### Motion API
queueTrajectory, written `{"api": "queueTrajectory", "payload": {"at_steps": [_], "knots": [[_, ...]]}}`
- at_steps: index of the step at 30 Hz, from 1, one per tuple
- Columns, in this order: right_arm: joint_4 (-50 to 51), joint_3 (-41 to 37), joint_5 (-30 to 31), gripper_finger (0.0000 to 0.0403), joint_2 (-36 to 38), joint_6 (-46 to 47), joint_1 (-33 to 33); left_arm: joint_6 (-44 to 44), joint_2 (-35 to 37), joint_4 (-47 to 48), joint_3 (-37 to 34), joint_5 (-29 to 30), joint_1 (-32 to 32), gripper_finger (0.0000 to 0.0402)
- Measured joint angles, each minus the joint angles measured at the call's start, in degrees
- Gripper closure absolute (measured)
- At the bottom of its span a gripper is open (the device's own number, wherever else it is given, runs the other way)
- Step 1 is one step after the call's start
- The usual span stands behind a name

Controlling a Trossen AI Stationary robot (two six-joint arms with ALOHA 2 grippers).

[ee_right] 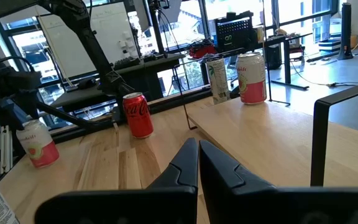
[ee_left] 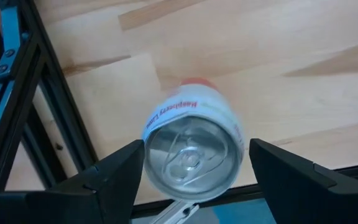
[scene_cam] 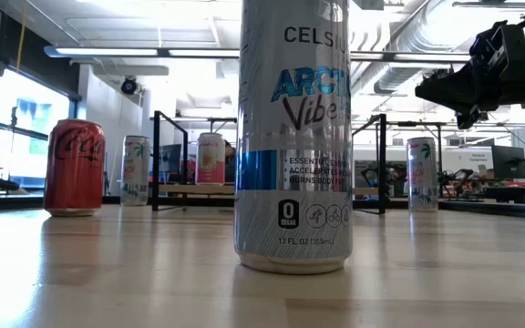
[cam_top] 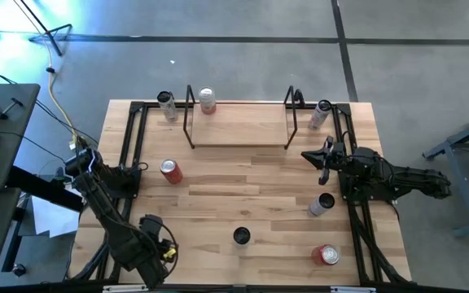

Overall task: Place canned beverage on shelf
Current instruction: Put the pink white soda can on the shelf aligned with the other pink white soda can

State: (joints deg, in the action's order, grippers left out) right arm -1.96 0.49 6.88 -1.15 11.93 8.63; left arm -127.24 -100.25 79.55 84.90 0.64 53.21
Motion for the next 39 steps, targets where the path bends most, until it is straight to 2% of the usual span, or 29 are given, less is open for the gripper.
{"api": "queueTrajectory", "payload": {"at_steps": [13, 27, 33, 39], "knots": [[0.00, 0.02, 0.01, 0.0402, -0.02, 0.02, 0.00, -1.26, 0.02, 0.19, 0.00, -2.92, 0.06, 0.0121], [0.00, 0.01, 0.01, 0.0402, 0.00, 0.01, 0.00, -0.04, 0.47, -2.68, -2.73, -0.73, 0.63, 0.0121], [0.00, 0.02, 0.01, 0.0402, 0.00, 0.01, 0.01, 5.73, 0.42, -2.38, -2.75, 0.19, 0.50, 0.0130], [0.00, 0.00, 0.00, 0.0402, 0.00, 0.01, 0.02, 21.34, 0.39, -2.17, -2.78, 3.69, -1.02, 0.0160]]}}
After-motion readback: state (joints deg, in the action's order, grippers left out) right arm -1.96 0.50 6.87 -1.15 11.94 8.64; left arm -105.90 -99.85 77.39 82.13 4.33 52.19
